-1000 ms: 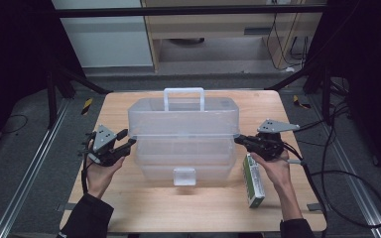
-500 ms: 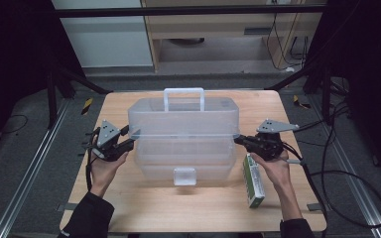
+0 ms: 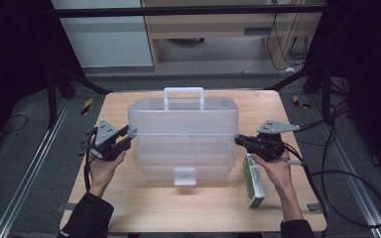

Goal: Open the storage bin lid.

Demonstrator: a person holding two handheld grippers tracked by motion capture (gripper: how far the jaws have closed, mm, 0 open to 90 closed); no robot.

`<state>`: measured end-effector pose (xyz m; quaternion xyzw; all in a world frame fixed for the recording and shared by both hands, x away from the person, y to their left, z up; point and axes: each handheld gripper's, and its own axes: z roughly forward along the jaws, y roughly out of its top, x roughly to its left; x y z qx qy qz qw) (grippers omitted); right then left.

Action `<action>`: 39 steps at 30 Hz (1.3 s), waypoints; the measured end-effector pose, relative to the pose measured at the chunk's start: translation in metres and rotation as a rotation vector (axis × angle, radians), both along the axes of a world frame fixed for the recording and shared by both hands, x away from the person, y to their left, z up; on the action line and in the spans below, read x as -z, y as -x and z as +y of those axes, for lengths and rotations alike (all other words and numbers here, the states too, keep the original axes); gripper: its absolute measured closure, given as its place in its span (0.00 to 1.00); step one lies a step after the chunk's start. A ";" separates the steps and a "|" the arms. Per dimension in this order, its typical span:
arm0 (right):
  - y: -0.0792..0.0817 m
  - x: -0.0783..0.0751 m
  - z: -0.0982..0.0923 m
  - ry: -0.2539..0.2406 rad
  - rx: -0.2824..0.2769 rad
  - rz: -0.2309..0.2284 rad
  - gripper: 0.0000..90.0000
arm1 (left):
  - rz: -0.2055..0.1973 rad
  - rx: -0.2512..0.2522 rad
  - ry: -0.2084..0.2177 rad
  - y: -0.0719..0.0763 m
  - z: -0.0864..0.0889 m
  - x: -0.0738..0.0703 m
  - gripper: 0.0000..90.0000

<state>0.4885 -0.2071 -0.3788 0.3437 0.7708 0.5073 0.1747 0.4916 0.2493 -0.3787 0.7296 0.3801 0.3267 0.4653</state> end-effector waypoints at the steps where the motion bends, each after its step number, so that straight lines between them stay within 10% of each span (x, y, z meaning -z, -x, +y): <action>1: 0.000 0.000 0.000 0.000 0.000 0.000 0.95 | 0.000 0.000 0.000 0.000 0.000 0.000 0.78; 39: 0.009 0.039 0.009 0.105 0.046 0.123 0.82 | 0.034 -0.033 -0.003 -0.009 -0.004 -0.016 0.81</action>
